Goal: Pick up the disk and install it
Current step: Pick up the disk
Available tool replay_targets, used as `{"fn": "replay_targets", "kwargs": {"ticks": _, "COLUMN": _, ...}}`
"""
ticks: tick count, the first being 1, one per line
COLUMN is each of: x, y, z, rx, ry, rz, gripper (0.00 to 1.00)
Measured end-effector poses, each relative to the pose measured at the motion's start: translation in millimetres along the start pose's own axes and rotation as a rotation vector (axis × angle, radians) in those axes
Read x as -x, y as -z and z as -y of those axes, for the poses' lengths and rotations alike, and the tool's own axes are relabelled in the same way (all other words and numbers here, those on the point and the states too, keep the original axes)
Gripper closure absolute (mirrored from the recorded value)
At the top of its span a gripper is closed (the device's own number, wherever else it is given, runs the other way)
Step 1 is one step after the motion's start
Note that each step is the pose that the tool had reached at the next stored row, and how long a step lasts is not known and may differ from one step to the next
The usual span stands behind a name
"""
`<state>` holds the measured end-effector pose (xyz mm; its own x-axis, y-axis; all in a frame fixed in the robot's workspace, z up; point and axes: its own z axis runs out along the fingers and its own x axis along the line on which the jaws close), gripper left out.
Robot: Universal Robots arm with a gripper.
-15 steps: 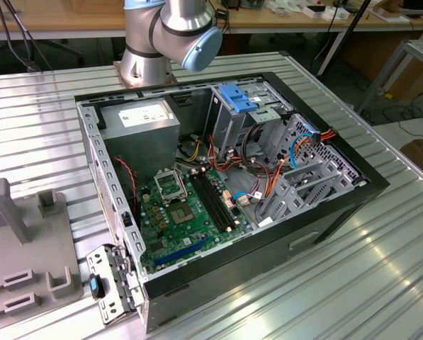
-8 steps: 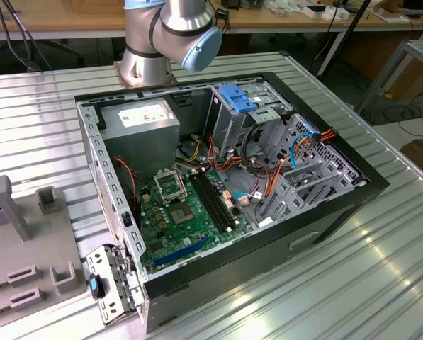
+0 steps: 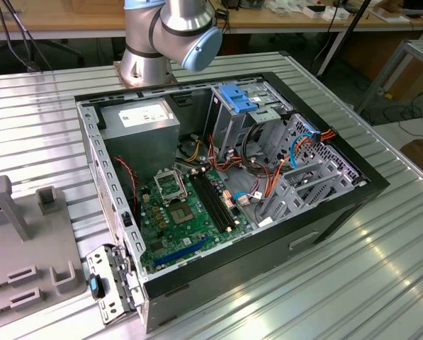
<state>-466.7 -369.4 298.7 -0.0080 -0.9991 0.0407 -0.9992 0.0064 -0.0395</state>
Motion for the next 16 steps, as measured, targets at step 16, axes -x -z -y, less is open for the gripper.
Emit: {"fn": "replay_targets", "kwargs": {"ticks": 16, "x": 0.0, "y": 1.0, "z": 0.1, "rx": 0.0001, "ry": -0.004, "rz": -0.0001, "gripper": 0.63}}
